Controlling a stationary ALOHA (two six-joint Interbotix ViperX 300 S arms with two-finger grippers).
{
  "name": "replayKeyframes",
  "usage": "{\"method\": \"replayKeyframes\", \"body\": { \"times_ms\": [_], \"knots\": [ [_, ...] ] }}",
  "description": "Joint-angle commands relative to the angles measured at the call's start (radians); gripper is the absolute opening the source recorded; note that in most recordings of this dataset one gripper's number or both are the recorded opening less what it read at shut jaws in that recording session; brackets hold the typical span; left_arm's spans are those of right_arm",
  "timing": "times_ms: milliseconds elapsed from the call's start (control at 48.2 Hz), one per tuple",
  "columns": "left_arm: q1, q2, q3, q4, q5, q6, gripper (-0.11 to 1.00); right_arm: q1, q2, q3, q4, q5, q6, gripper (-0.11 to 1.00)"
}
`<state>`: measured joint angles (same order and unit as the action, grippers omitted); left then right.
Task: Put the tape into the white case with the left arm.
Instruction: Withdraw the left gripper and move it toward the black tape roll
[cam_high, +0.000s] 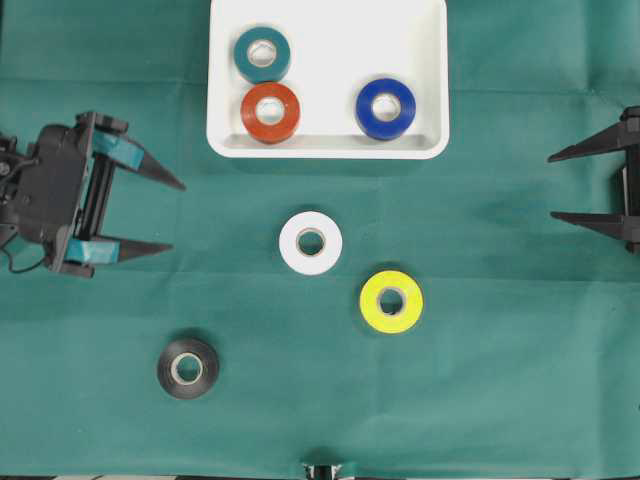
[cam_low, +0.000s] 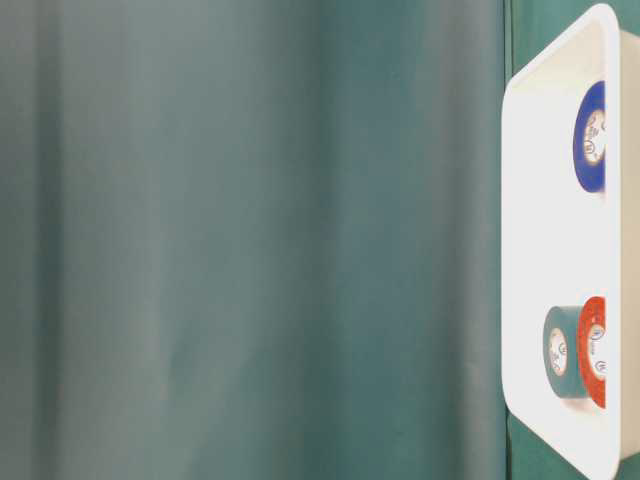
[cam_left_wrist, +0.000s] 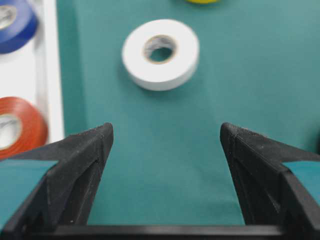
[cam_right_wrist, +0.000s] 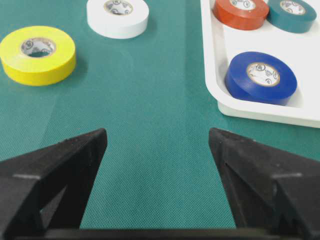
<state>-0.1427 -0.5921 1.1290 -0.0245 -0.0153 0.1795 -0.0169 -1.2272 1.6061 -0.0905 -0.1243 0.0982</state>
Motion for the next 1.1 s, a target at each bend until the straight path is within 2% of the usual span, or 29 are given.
{"method": "replayKeyframes", "body": {
  "times_ms": [0,249,664,872,1079],
  "knots": [
    [-0.037,-0.002,-0.005,-0.002,-0.008,-0.002,0.88,-0.002,0.006,-0.011,0.000,-0.011,0.002,0.86],
    [-0.121,-0.002,0.015,-0.002,-0.008,-0.002,0.86,-0.002,0.008,-0.012,0.000,-0.009,0.002,0.86],
    [-0.137,0.002,0.023,-0.002,-0.014,-0.003,0.85,0.000,0.006,-0.011,0.000,-0.009,0.002,0.86],
    [-0.183,0.003,0.032,-0.002,-0.054,-0.005,0.85,-0.002,0.006,-0.011,0.000,-0.009,0.002,0.86],
    [-0.225,0.005,0.051,-0.002,-0.072,-0.046,0.85,0.000,0.006,-0.011,0.000,-0.009,0.002,0.86]
  ]
}}
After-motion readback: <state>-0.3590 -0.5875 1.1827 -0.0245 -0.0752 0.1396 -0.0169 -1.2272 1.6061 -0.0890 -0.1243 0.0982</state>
